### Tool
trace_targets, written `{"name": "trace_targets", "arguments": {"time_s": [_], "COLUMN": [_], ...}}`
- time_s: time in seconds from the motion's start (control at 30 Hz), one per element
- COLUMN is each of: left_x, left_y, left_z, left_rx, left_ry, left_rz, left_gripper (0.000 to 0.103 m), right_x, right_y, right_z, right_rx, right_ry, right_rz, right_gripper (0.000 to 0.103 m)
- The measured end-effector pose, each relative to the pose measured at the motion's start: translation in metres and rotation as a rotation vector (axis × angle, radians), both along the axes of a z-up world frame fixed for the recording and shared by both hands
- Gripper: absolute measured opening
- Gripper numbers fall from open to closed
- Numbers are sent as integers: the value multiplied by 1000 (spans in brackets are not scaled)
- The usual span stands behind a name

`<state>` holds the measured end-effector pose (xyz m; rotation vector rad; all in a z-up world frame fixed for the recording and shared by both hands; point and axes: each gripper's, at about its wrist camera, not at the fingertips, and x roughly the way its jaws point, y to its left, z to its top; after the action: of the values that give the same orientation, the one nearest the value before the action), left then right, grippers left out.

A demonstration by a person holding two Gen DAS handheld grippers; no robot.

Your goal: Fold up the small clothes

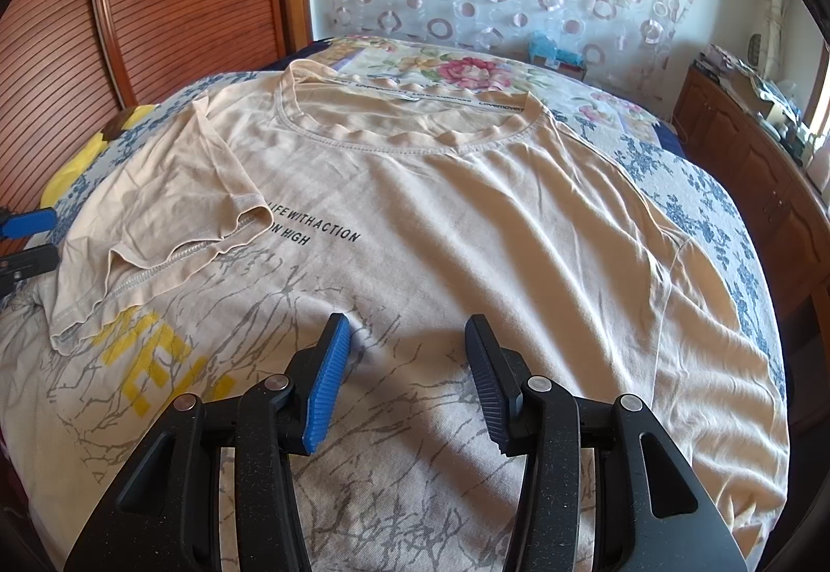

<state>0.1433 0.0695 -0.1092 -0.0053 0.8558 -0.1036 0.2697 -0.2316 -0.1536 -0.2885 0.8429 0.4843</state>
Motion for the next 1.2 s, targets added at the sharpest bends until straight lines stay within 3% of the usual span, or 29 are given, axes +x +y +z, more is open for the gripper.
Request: {"name": "trace_targets", "arguments": {"time_s": [0.5,0.6,0.8,0.97,1.2], "left_x": [6,5,4,5,-7], "left_y": [0,-1,-1,-1,0], "left_z": [-10,-10,-10,-10,2], "left_rx": [-5,-4,-5,-6,7], "left_ry": [22,20,20,20,-56], "left_rz": [-9,-6,-5,-4,48], "left_gripper": [64,65,67,68,68], "right_x": [-3,-13,-24,-23,-29], "right_y": [-17,-46,-148,-234,-279], "right_z": [10,31,55,47,27], "right_rx": [39,79,95,63,107], "right_ry": [-2,-41,-78,-56,26], "right_rz": [-11,-45,-204,-377,-447], "right_gripper": [47,47,47,47,47]}}
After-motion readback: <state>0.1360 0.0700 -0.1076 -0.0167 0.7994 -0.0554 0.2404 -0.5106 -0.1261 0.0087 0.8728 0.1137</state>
